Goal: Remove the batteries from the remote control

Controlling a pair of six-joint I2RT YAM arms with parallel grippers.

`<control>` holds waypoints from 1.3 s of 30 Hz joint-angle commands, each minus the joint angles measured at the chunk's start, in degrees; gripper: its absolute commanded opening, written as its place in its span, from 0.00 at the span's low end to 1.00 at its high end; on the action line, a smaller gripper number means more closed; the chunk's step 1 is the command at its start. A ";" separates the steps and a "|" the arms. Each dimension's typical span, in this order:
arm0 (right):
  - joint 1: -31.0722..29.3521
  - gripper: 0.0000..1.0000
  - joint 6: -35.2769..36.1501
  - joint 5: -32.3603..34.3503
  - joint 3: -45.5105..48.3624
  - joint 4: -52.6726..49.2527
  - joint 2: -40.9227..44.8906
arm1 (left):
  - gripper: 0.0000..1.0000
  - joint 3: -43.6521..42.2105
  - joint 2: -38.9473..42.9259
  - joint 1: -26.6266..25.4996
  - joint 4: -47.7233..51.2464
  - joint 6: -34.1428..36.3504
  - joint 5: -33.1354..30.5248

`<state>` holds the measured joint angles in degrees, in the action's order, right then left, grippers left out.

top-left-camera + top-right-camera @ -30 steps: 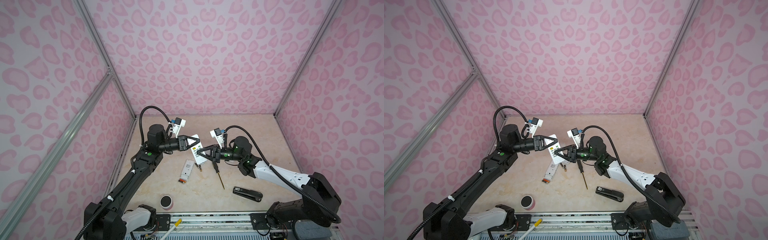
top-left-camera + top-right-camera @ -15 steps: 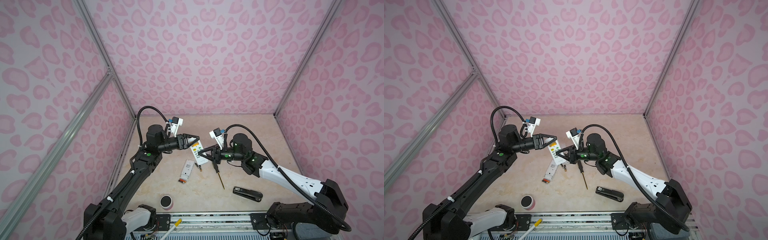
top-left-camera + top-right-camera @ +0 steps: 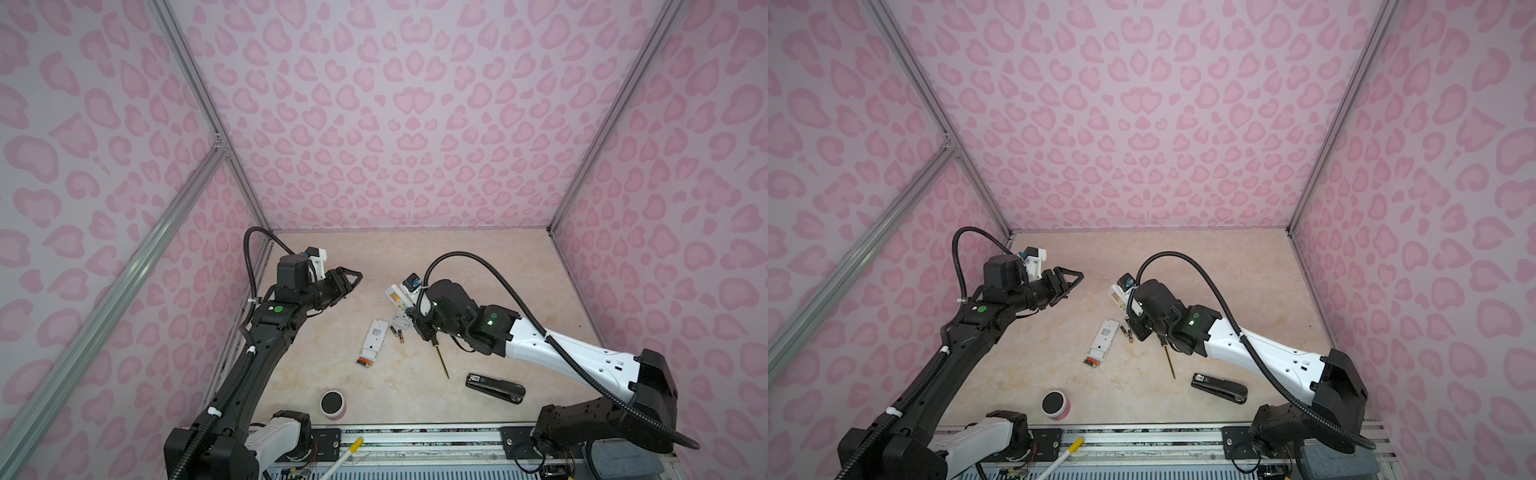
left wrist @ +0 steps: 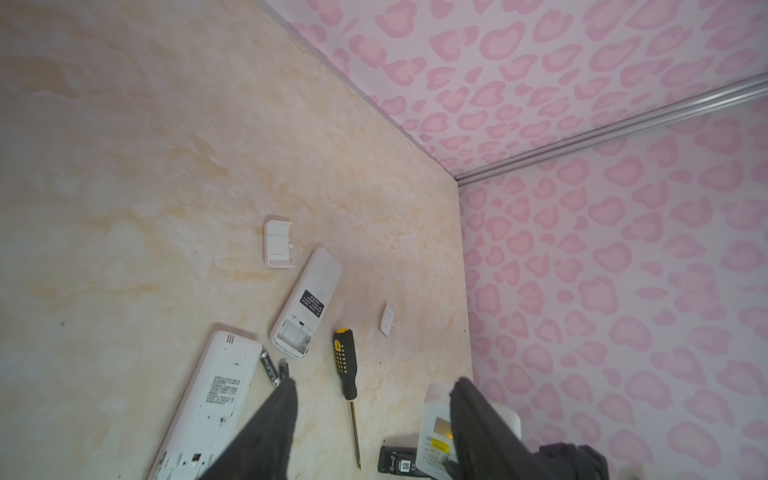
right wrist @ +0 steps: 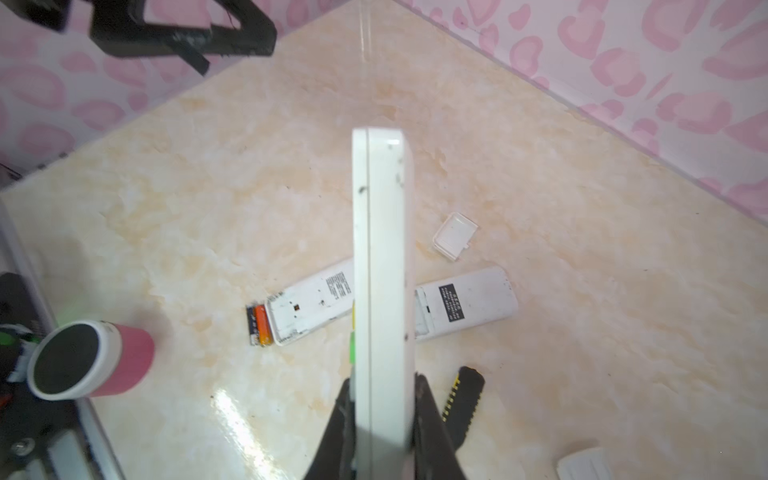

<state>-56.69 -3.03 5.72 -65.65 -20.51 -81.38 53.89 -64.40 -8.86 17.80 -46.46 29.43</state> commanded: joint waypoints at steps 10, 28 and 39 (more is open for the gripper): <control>-11.82 0.03 15.48 32.70 -2.00 0.86 -9.16 | 0.64 -2.93 0.30 -6.94 -2.19 -24.89 -1.47; -15.03 0.04 20.49 36.21 -1.98 5.88 -10.84 | 0.57 -4.87 -2.78 -10.39 -6.55 -35.79 7.37; -15.82 0.13 21.05 36.71 -2.96 5.35 -12.04 | 0.25 -5.35 -4.13 -11.28 -9.49 -35.80 9.57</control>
<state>-72.34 17.80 42.65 -68.38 -15.81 -92.99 48.34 -68.25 -20.12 12.14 -82.85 37.32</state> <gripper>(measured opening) 0.140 0.277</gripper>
